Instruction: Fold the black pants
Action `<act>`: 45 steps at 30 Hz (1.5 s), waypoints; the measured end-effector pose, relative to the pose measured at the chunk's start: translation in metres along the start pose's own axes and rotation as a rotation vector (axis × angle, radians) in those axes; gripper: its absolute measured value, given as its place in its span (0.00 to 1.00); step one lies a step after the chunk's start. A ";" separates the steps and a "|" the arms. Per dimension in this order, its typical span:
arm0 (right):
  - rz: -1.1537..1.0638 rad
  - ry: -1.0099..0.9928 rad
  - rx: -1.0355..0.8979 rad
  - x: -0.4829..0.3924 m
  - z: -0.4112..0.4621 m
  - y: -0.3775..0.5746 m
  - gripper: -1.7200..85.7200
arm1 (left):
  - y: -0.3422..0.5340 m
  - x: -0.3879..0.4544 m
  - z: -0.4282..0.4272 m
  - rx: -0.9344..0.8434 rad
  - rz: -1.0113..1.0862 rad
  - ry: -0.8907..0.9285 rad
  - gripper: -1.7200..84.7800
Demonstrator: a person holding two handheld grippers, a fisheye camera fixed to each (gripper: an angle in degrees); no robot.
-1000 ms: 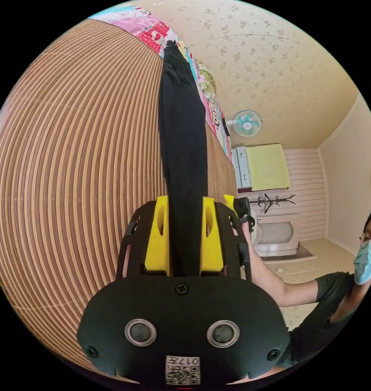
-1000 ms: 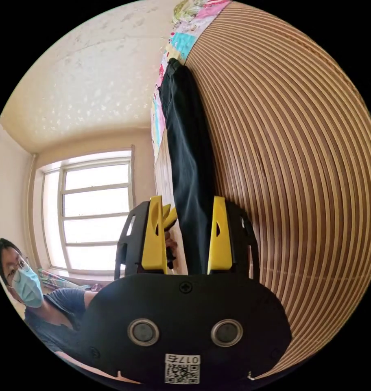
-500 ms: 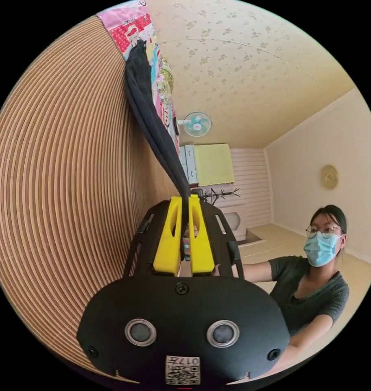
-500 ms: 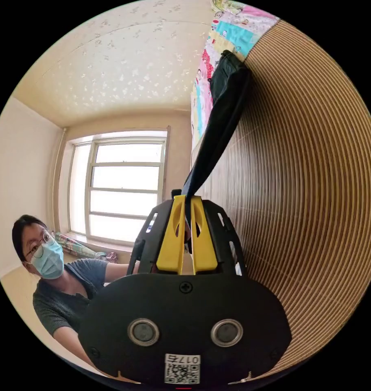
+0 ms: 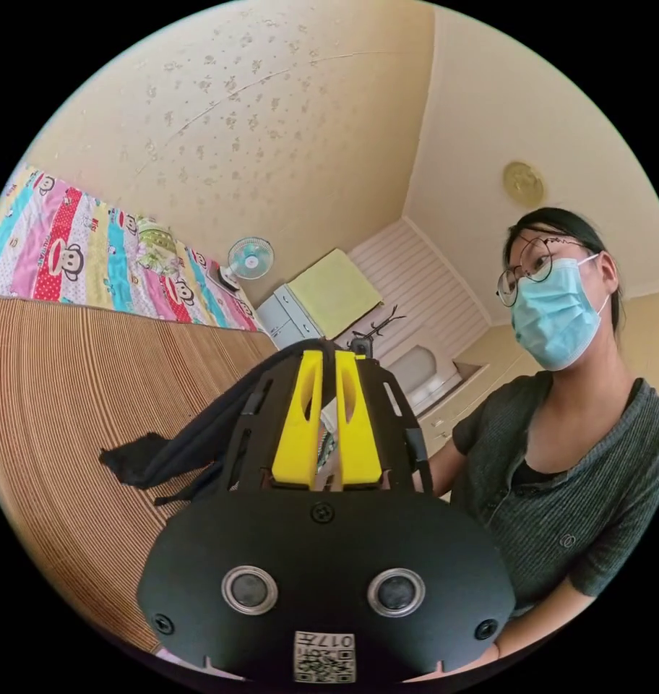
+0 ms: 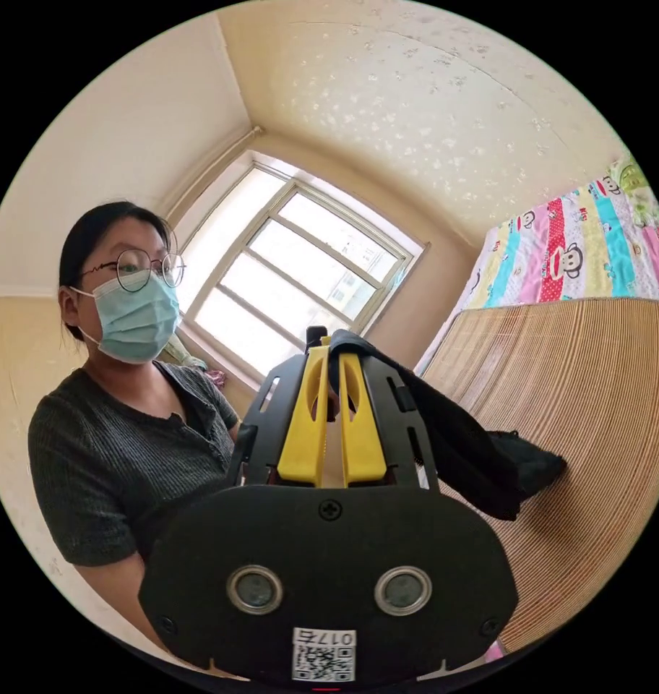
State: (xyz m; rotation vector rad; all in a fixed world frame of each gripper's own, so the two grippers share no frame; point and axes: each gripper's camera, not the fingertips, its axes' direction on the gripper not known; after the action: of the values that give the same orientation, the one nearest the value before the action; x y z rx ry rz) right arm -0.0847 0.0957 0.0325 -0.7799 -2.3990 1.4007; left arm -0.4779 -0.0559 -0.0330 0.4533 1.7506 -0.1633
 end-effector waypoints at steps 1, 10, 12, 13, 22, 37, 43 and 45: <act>-0.013 -0.019 -0.003 -0.022 0.000 -0.004 0.04 | -0.007 0.023 0.003 0.016 0.013 0.013 0.06; -0.069 0.227 -0.056 -0.061 0.004 -0.042 0.04 | -0.067 0.062 0.067 -0.027 0.019 -0.153 0.06; -0.018 0.293 -0.094 -0.026 0.014 -0.051 0.04 | -0.074 0.023 0.082 -0.053 -0.073 -0.187 0.06; 0.022 0.328 -0.123 0.002 0.022 -0.056 0.04 | -0.076 -0.008 0.091 -0.070 -0.138 -0.209 0.06; 0.236 0.548 -0.326 0.173 0.089 -0.015 0.04 | -0.008 -0.176 0.134 -0.202 -0.389 -0.354 0.07; 0.810 0.511 -0.443 0.340 0.048 0.219 0.17 | 0.163 -0.298 0.136 -0.192 -0.787 -0.421 0.17; 0.795 0.446 -0.280 0.426 0.032 0.147 0.22 | 0.087 -0.381 0.165 -0.317 -0.683 -0.518 0.22; 0.825 0.420 -0.277 0.451 0.036 0.139 0.23 | 0.086 -0.404 0.184 -0.428 -0.701 -0.523 0.23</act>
State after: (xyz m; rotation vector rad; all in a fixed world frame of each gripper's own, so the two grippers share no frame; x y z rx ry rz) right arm -0.4291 0.3791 -0.1271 -2.0628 -2.0133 0.9518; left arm -0.2108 -0.1276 0.3250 -0.4949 1.3057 -0.3565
